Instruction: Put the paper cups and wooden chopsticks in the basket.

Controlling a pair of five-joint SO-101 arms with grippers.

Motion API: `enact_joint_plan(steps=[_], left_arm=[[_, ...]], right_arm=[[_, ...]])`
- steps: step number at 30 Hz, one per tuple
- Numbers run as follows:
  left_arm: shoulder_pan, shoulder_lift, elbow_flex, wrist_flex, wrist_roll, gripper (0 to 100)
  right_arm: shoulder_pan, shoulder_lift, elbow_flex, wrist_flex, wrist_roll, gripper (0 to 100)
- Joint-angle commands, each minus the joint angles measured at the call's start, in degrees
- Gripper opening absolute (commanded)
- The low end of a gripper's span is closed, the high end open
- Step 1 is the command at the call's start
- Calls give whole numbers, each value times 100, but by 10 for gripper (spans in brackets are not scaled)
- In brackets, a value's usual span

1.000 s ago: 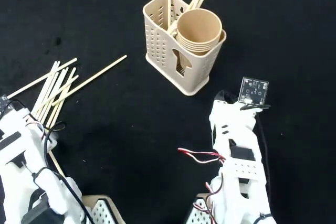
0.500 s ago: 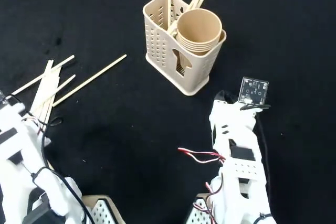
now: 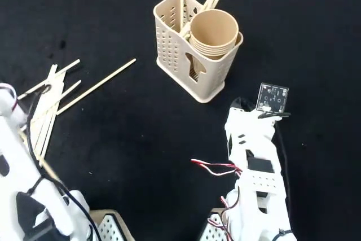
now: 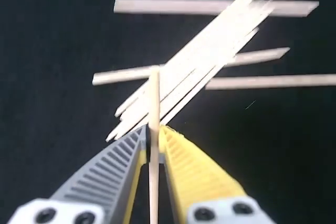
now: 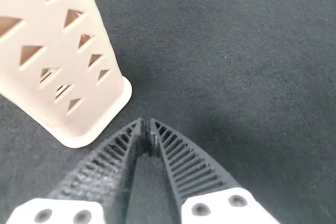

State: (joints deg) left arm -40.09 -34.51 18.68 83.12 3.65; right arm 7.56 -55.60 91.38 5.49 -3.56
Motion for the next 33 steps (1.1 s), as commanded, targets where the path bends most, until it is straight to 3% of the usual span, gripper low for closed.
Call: enact_joint_plan(steps=[1,6,10,15,18,20,27,33], left_arm=[[462,-835,-1068,-26,870,29],[1218,-2523,-822,-1363,1538,29],[1807,-3692,479,-3886,1662,29],[2615,-3903,2316,-7613,1626,29],[3196,-3604,2677,-8897,1626,30],[3767,-3253,2580,-9116,1574,30],[5200,-1301,1622,-9134,273,30],[5560,-62,1086,-9152,9,30]], right_arm=[[-53,-127,-22,-97,26,15],[-53,-127,-22,-97,26,15],[-53,-127,-22,-97,26,15],[-53,-127,-22,-97,26,15],[-53,-127,-22,-97,26,15],[-53,-127,-22,-97,26,15],[-53,-127,-22,-97,44,15],[-53,-127,-22,-97,220,14]])
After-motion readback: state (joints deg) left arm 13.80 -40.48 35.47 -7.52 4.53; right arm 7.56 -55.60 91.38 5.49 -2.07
